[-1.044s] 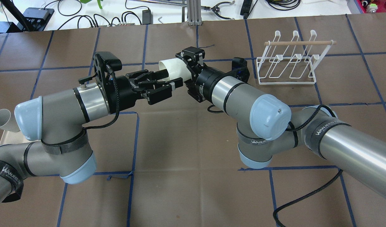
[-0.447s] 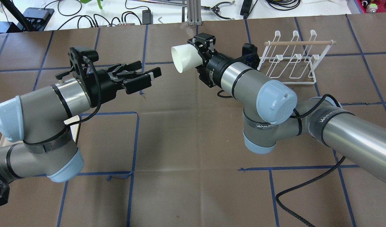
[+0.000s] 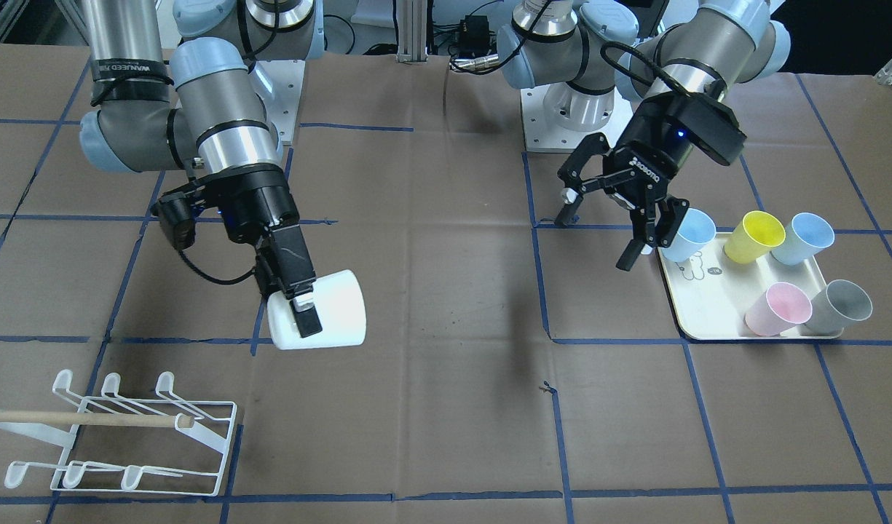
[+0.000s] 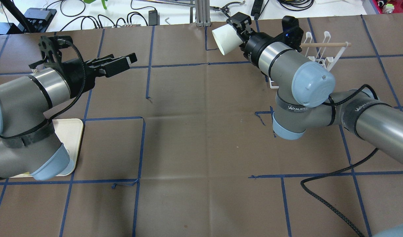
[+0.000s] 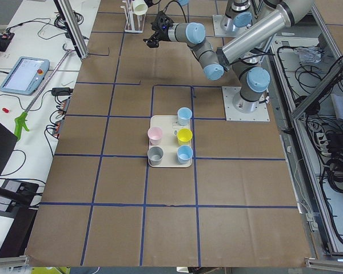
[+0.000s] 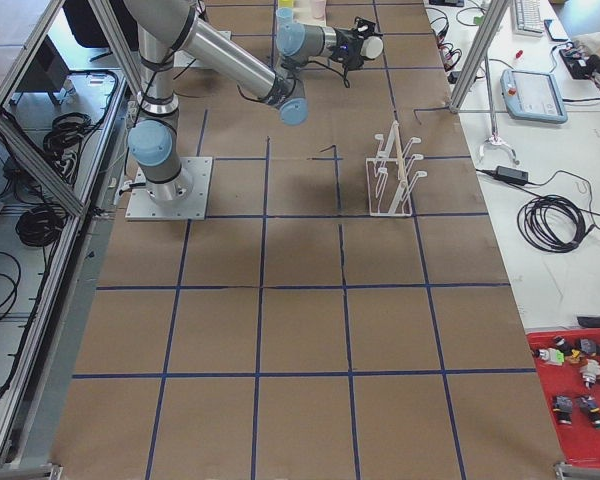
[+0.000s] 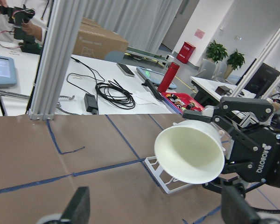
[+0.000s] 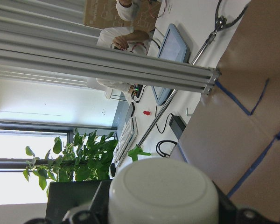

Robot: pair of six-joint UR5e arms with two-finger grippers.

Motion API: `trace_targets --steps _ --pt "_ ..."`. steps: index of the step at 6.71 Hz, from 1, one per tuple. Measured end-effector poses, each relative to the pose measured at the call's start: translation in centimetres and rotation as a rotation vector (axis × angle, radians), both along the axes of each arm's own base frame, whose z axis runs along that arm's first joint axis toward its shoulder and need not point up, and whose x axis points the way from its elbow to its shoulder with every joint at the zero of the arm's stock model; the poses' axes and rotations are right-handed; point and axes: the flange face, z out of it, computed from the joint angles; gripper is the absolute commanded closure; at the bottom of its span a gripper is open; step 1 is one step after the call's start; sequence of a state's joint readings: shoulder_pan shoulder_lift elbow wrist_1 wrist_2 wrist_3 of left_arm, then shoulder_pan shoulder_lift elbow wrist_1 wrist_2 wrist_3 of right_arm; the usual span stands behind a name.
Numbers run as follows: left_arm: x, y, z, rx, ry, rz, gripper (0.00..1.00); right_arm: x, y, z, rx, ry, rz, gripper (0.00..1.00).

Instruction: Transfer IKEA cup to right arm and place on rack

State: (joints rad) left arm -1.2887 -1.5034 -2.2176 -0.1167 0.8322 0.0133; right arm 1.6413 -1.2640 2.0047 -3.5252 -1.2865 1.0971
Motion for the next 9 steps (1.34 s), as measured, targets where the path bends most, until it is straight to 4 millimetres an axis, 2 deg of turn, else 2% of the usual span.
trace_targets --steps 1,2,4,6,7,9 --pt "0.7 -1.8 1.3 0.087 -0.039 0.076 0.01 -2.0 -1.8 -0.5 -0.059 0.188 -0.008 0.9" --pt "0.6 -3.4 2.7 0.195 -0.092 0.138 0.0 -3.9 -3.6 -1.1 -0.106 0.372 -0.01 0.9" --pt "-1.7 -5.5 6.5 0.463 -0.229 0.211 0.0 -7.9 -6.4 -1.2 -0.215 0.688 -0.023 0.89" --pt "-2.3 -5.2 9.8 0.736 -0.352 0.221 0.0 -11.2 -8.6 -3.1 -0.236 0.902 -0.001 0.89" --pt "-2.3 -4.3 10.5 0.847 -0.391 0.21 0.0 -12.4 -9.2 -4.1 -0.228 0.964 0.009 0.89" --pt "-2.5 -2.2 10.6 0.947 -0.453 0.172 0.0 -13.6 -10.1 -6.0 -0.208 1.021 0.029 0.89"
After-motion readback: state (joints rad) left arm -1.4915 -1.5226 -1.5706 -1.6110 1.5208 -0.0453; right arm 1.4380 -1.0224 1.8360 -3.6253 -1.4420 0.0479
